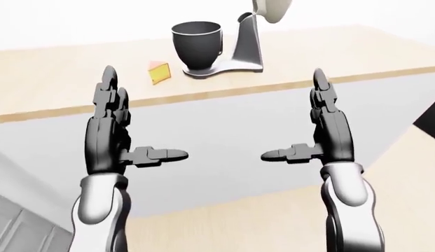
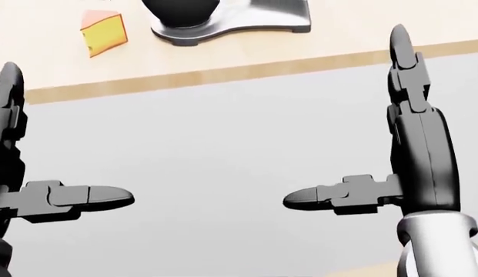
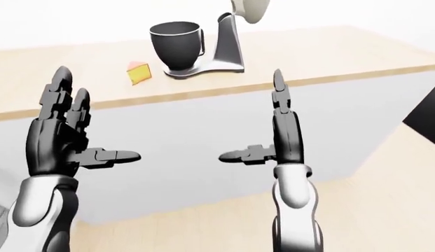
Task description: Place the cheese in the stand mixer bowl.
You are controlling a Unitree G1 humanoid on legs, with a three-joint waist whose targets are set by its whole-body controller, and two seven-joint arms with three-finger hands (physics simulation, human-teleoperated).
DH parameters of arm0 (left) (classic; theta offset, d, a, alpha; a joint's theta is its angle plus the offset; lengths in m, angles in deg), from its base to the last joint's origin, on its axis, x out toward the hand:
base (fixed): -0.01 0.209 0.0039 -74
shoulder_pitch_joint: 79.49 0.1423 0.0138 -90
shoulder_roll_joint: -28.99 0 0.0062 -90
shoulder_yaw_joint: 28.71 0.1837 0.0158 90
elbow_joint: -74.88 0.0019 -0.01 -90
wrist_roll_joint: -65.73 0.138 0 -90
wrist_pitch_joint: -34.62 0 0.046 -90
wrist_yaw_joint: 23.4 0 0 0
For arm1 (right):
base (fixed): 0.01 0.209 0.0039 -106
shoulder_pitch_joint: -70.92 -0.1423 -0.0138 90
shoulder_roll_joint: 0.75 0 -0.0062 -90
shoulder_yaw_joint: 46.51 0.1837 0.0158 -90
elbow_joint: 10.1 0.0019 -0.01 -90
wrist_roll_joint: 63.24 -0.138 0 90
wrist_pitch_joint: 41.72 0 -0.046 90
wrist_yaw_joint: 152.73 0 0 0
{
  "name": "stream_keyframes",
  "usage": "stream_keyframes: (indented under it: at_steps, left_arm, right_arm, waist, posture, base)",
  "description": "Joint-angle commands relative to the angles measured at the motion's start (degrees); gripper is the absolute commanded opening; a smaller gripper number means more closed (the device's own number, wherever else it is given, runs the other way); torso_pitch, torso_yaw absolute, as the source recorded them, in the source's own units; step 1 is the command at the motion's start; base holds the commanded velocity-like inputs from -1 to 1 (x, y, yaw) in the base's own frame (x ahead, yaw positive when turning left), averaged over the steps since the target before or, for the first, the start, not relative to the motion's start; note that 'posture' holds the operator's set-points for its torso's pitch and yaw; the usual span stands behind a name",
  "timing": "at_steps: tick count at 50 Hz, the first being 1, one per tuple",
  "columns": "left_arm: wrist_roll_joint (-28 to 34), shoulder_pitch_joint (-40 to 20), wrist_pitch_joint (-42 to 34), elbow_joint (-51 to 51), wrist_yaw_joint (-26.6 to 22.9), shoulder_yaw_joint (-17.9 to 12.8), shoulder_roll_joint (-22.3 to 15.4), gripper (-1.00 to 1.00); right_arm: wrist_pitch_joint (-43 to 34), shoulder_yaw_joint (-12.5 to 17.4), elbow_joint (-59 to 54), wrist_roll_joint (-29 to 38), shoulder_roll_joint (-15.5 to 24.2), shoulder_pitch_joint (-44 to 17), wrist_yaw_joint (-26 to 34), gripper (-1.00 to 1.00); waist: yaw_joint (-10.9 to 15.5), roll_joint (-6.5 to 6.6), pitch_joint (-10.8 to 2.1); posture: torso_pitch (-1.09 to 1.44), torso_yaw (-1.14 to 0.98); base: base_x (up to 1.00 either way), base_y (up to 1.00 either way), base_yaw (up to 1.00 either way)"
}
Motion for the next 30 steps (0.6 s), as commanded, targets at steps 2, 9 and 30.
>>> stream_keyframes:
  at_steps: [2,9,30]
  left_arm:
    - [0.15,-1.09,1.78,-1.93,0.32,-0.55,-0.46,1.0]
    - [0.18,-0.98,2.03,-1.83,0.22,-0.51,-0.47,1.0]
    - [0.14,-1.69,1.26,-2.06,0.47,-1.19,-0.93,1.0]
  right_arm:
    - [2.0,-0.42,1.92,-0.08,0.0,-1.35,-0.08,1.0]
    - [1.98,-0.47,1.87,-0.1,0.0,-1.52,-0.04,1.0]
    - [1.64,-0.74,1.94,0.19,-0.11,-1.83,0.06,1.0]
  waist:
    - [0.05,0.85,-0.54]
    - [0.52,3.34,-1.29]
    - [-0.32,5.27,-1.61]
  posture:
    - [0.0,0.0]
    - [0.0,0.0]
    - [0.0,0.0]
  base:
    - [0.12,0.0,0.0]
    - [0.13,0.0,0.0]
    - [0.14,0.0,0.0]
